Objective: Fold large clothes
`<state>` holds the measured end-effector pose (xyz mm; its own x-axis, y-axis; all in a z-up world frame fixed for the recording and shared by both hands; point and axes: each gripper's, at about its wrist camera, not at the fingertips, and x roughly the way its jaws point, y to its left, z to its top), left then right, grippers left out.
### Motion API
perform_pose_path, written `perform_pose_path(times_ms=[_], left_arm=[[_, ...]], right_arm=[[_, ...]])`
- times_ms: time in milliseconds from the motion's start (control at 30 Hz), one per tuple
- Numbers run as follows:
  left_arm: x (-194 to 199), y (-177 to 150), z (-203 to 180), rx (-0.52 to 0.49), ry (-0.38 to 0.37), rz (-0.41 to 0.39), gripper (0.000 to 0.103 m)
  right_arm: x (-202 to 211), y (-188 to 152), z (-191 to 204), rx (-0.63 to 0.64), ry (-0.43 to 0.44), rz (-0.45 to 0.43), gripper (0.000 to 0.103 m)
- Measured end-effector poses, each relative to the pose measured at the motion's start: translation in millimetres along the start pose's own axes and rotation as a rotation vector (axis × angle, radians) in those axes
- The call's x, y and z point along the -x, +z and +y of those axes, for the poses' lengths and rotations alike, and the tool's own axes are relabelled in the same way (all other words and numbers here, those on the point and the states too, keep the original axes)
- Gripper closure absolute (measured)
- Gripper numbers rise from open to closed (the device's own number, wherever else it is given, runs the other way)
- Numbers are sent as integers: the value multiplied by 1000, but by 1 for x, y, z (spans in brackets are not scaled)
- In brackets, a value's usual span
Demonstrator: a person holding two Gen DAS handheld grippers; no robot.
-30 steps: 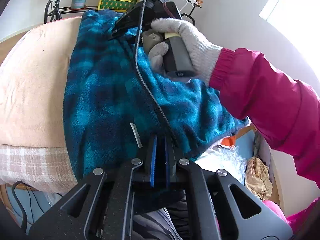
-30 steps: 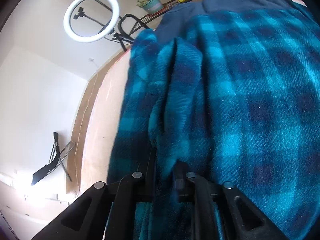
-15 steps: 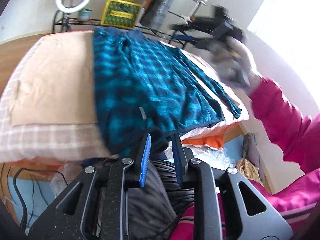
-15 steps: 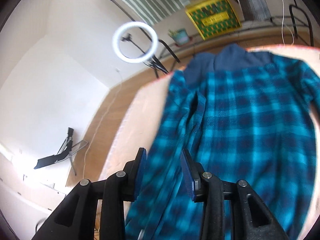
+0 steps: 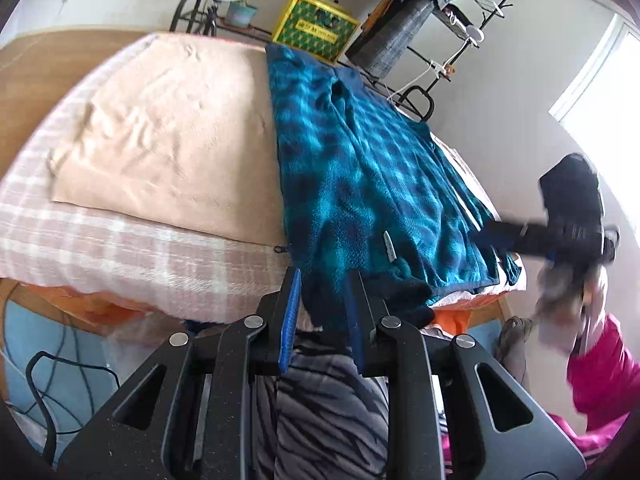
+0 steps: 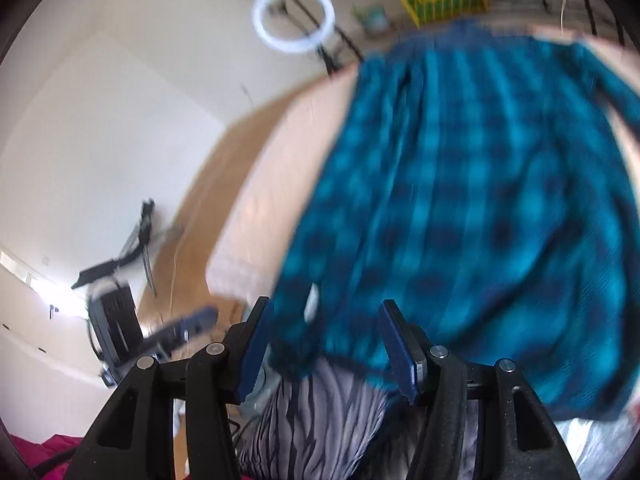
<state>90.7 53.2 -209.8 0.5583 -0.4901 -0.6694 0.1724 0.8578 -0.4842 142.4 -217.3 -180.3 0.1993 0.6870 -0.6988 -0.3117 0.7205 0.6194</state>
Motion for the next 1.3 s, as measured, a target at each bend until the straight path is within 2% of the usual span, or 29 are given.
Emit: perform_pose_path(times_ms=[167,267,333,467,567,667,767,833,900,1000,1100,1200,1233,1267,1300], left_arm=[[-12,1,-12,-37,0,10,82],[-9,4,-16,-51,5,0,82],[-6,5,-18,-57,7,-6,82],[-13,6,-31,-105,-8,1,82],[-30,2,-40,-141,-6,35,82],[-55,-9,-44,-187,41,84,82],[-76,-22,-35,-205,89,141,82],[-76,-25,-33,-211,96,130,82],[-71,-22,-34,-188,97,132,82],[-55,-19,-41,-176,99,91,82],[-34,-16,-56,-191,94,41,82],[-15,-11,-79,-227,96,-7,82],[-11,-8,-85,-237,91,-25,76],[-7,-4,-91,-247,86,-42,62],[-2,0,-99,-257,83,-66,54]], right_arm=[[-69,-23,4,-24,-13,145,50],[-92,-29,9,-31,14,193,86],[-90,-30,12,-16,-1,187,95],[-66,-35,10,22,-47,136,97],[-82,-46,-3,-9,-88,161,97],[-89,-53,-4,-15,-89,153,96],[-81,-53,-3,0,-67,137,89],[-68,-53,2,41,-79,110,80],[-49,-49,1,70,-89,73,65],[-15,-49,1,84,-101,-15,54],[21,-51,-8,73,-132,-112,46],[51,-56,-20,68,-171,-177,44],[61,-58,-24,62,-181,-199,44],[73,-61,-29,51,-192,-225,44],[81,-63,-35,42,-200,-246,44]])
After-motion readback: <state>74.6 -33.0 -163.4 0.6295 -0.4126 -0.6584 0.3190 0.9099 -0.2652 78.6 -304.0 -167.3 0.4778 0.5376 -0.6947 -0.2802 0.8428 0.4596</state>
